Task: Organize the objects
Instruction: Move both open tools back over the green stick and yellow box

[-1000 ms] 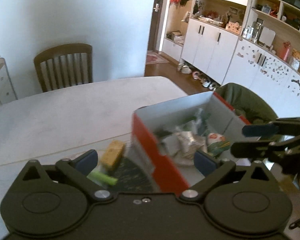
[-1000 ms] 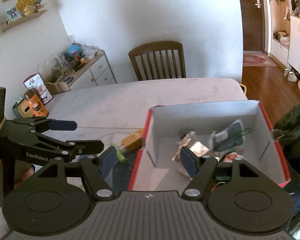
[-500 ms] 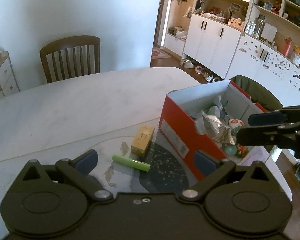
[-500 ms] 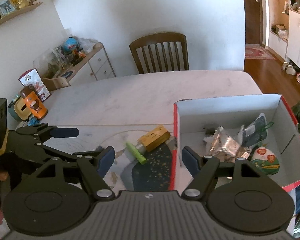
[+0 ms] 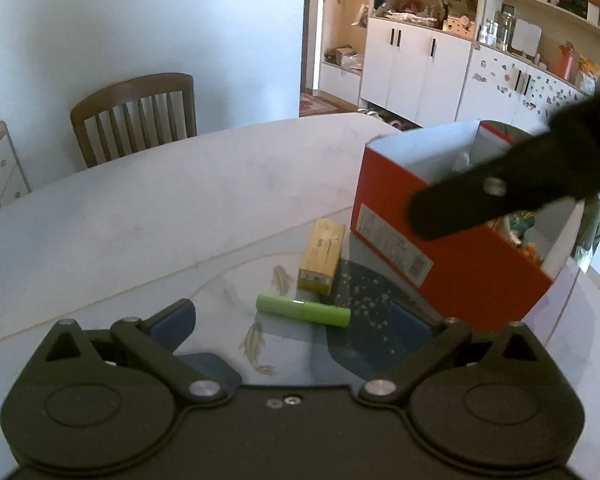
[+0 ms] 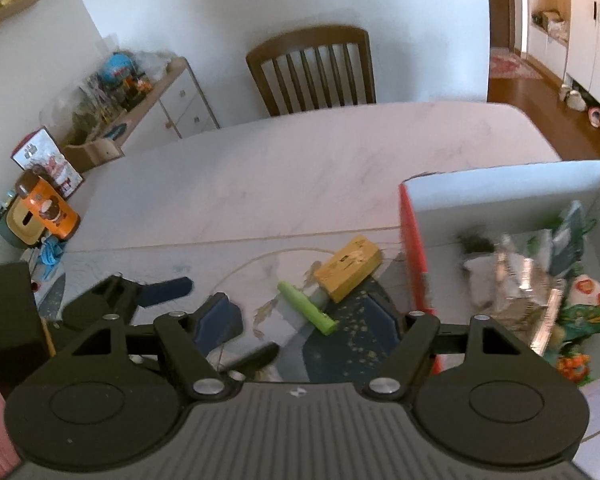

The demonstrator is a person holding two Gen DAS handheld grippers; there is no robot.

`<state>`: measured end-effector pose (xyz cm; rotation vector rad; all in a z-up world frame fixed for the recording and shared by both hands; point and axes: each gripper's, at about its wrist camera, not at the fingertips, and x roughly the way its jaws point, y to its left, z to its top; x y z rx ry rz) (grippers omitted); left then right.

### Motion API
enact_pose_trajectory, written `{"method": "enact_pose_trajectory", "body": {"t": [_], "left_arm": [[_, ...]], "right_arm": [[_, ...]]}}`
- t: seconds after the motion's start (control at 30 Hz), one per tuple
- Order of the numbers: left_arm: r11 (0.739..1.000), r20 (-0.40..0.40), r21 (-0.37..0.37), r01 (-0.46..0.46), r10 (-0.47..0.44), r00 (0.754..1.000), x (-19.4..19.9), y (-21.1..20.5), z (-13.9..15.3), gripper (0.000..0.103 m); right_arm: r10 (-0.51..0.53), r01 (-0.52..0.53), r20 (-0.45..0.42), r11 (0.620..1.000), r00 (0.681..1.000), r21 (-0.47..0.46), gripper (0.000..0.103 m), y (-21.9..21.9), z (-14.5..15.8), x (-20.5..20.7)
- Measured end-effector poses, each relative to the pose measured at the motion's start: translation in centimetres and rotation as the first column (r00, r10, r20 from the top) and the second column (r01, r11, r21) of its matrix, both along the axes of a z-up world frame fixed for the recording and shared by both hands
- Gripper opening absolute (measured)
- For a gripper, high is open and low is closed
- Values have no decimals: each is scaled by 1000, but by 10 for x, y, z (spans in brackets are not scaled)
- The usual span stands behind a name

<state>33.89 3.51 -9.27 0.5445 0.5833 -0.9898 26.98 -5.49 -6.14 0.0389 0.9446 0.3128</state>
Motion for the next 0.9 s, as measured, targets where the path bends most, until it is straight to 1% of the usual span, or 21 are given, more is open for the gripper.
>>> {"method": "enact_pose_trajectory", "body": {"t": [0.13, 0.3, 0.37, 0.53, 0.63, 0.77, 0.9], "left_arm": [[1000, -4, -6, 15, -15, 1000, 8, -4, -14, 102], [1000, -17, -11, 22, -22, 1000, 20, -11, -29, 102], [1000, -20, -11, 20, -20, 1000, 25, -14, -35, 102], [999, -15, -12, 38, -38, 999, 33, -17, -45, 102], [999, -6, -11, 50, -50, 999, 34, -19, -50, 102], [998, 0, -15, 66, -66, 998, 36, -23, -55, 102], [997, 6, -14, 74, -73, 997, 37, -26, -60, 100]], "right_arm": [[-27, 26, -46, 999, 999, -26, 74, 19, -19, 18], [-92, 86, -92, 994, 992, -74, 74, 27, -39, 46], [-103, 95, -117, 992, 988, -79, 74, 28, -46, 57], [-177, 161, -159, 981, 971, -109, 74, 30, -65, 78], [-221, 202, -196, 973, 955, -112, 74, 29, -80, 89], [-248, 227, -231, 967, 941, -113, 74, 31, -93, 102], [-288, 260, -250, 956, 924, -139, 74, 32, -104, 112]]}}
